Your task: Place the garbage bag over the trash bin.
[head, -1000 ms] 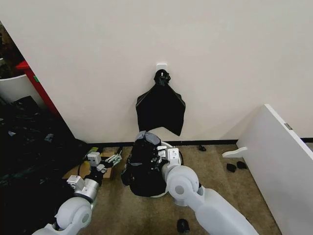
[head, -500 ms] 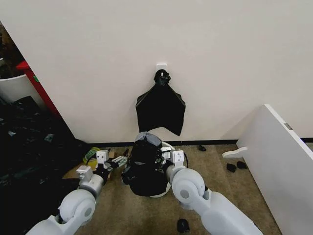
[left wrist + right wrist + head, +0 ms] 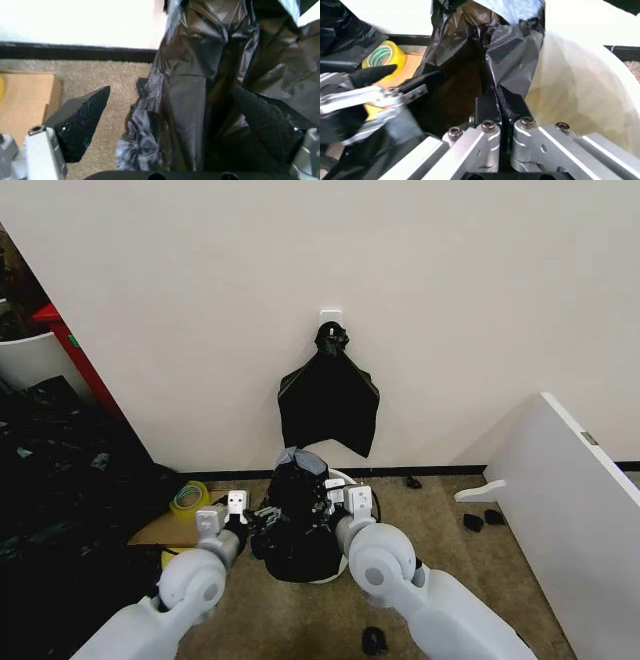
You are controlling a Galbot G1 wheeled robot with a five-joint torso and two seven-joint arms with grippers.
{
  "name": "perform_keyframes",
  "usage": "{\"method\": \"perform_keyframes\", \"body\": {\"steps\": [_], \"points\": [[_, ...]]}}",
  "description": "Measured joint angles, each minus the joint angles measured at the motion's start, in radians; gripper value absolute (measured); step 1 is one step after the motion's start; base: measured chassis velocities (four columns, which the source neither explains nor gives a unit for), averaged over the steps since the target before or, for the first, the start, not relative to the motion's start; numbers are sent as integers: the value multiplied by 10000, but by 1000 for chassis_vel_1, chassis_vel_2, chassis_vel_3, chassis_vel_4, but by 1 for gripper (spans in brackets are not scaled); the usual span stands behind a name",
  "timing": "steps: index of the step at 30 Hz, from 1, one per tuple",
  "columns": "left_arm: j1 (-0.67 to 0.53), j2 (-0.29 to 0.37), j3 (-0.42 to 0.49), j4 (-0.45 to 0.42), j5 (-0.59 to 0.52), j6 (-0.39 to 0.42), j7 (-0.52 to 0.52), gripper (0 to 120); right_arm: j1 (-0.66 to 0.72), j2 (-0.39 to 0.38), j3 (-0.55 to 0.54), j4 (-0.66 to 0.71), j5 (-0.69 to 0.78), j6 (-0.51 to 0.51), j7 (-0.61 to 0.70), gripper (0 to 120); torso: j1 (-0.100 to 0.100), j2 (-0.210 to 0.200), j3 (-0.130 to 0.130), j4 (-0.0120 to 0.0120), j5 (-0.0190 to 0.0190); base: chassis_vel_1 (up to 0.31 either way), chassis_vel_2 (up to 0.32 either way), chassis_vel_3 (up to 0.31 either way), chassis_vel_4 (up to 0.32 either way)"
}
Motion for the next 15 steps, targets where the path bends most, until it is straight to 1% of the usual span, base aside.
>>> {"method": "perform_keyframes", "body": {"steps": [3,5,6,9,10,11,14,15], "points": [[-185,-69,74,122,-117,117,-92,96,-35,0,-5,2,0,0,3,0,0,0,0,0,1,0,0,0,0],[-513,-271,162,357,-476,409,-379,95,-87,8,-15,8,-10,0,3,0,0,0,0,0,0,0,0,0,0],[-513,-271,162,357,-476,409,-379,95,-87,8,-15,8,-10,0,3,0,0,0,0,0,0,0,0,0,0],[-872,-448,252,554,-1193,959,-946,90,-94,12,-16,10,-26,0,7,0,0,0,0,-1,1,0,0,0,0],[-945,-470,259,578,-1363,1102,-1075,86,-94,6,-12,10,-28,0,7,0,0,0,0,0,1,0,0,0,0],[-945,-470,259,578,-1363,1102,-1075,86,-94,6,-12,10,-28,0,7,0,0,0,0,0,1,0,0,0,0],[-1172,-537,253,595,-2300,1672,-1711,73,-116,-24,12,9,-43,0,8,0,0,0,0,0,2,0,0,0,0],[-1172,-537,253,595,-2300,1672,-1711,73,-116,-24,12,9,-43,0,8,0,0,0,0,0,2,0,0,0,0]]}}
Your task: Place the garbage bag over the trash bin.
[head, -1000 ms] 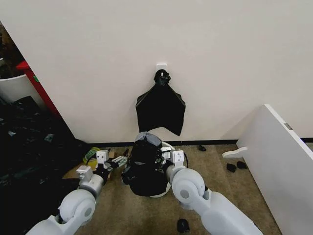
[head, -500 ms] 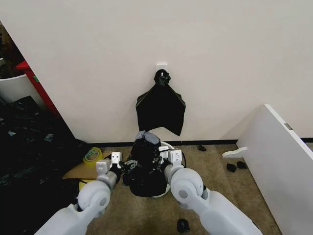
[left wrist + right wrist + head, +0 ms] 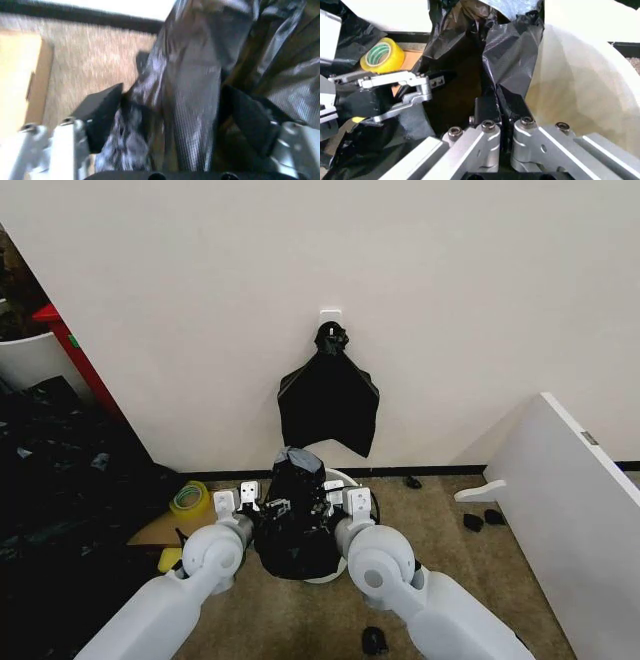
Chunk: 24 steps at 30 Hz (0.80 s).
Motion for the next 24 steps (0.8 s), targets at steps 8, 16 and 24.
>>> {"method": "perform_keyframes", "body": {"steps": [8,16,24], "points": [[-156,-79,-41,287,-439,31,-296,39,-45,-17,21,-37,-42,10,-35,0,0,0,0,0,0,0,0,0,0],[-198,-148,-73,460,-458,-121,-304,14,-23,-10,-3,-94,-81,32,-95,0,0,0,0,-1,-2,0,0,0,0],[162,-124,-572,315,-507,-586,-302,3,-274,-183,259,28,-363,87,-330,0,0,0,0,1,-1,0,0,0,0]]}}
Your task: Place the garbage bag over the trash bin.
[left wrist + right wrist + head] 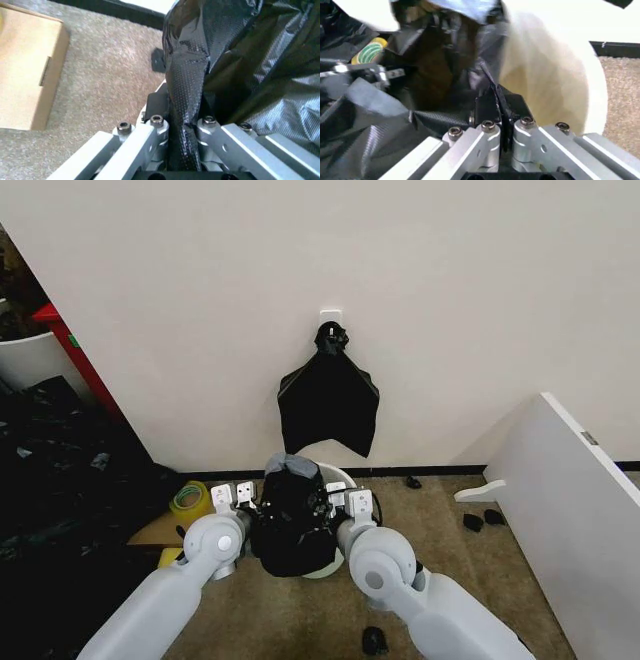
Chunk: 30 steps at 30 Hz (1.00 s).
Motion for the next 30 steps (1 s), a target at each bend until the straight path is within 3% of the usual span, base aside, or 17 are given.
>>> {"method": "perform_keyframes", "body": {"steps": [13,30], "points": [[963,580,-626,-704,439,-525,384,3,-355,-1067,639,502,-1051,529,-1034,0,-1,0,-2,0,1,0,0,0,0],[1661,806,-824,-1325,635,-729,496,3,-1435,-2322,1746,712,-2083,794,-2516,0,-2,2,-1,0,1,0,0,0,0]]}}
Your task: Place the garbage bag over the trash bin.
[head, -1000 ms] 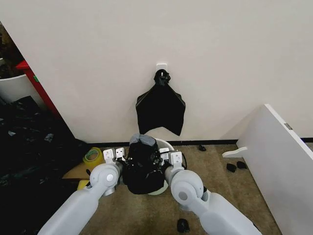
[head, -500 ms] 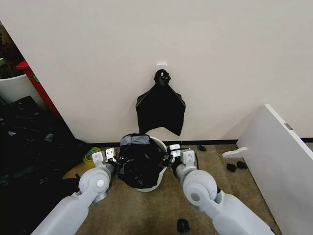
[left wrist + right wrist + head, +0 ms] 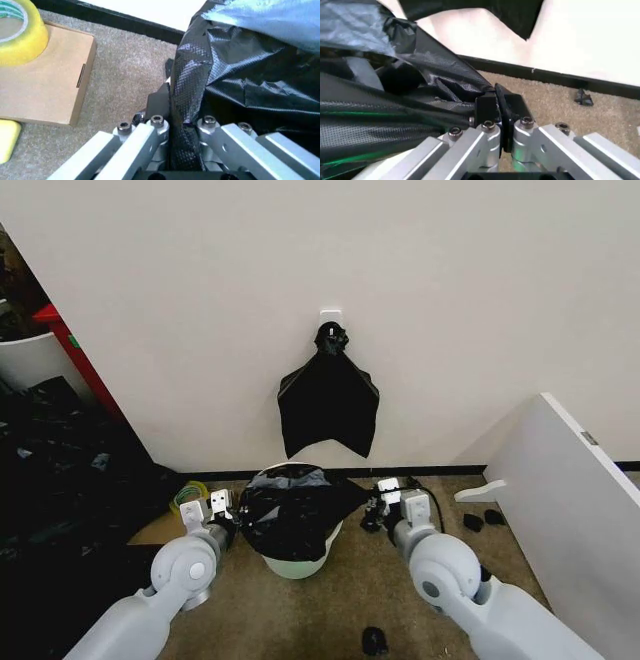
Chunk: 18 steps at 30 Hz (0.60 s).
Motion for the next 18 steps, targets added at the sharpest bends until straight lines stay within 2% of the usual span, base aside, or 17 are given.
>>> {"method": "perform_keyframes", "body": {"steps": [3,9,10,14,15,18], "points": [[64,0,1,-111,52,-1,-3,3,-239,-47,35,243,-337,155,-347,2,0,0,0,-2,-1,0,0,0,0],[195,36,44,-317,537,-20,36,3,-1174,-326,386,1138,-1287,651,-1442,26,0,0,0,0,0,0,0,0,0],[195,36,44,-317,537,-20,36,3,-1174,-326,386,1138,-1287,651,-1442,26,0,0,0,0,0,0,0,0,0],[222,145,60,-496,935,-8,209,3,-2416,-969,1342,2160,-2265,993,-3084,45,0,0,0,-2,-2,0,0,0,0],[222,145,60,-496,935,-8,209,3,-2416,-969,1342,2160,-2265,993,-3084,45,0,0,0,-2,-2,0,0,0,0],[295,263,52,-690,1337,-11,523,3,-2925,-1524,1966,2452,-3609,2116,-4565,61,0,0,-1,-5,-2,0,0,0,0]]}}
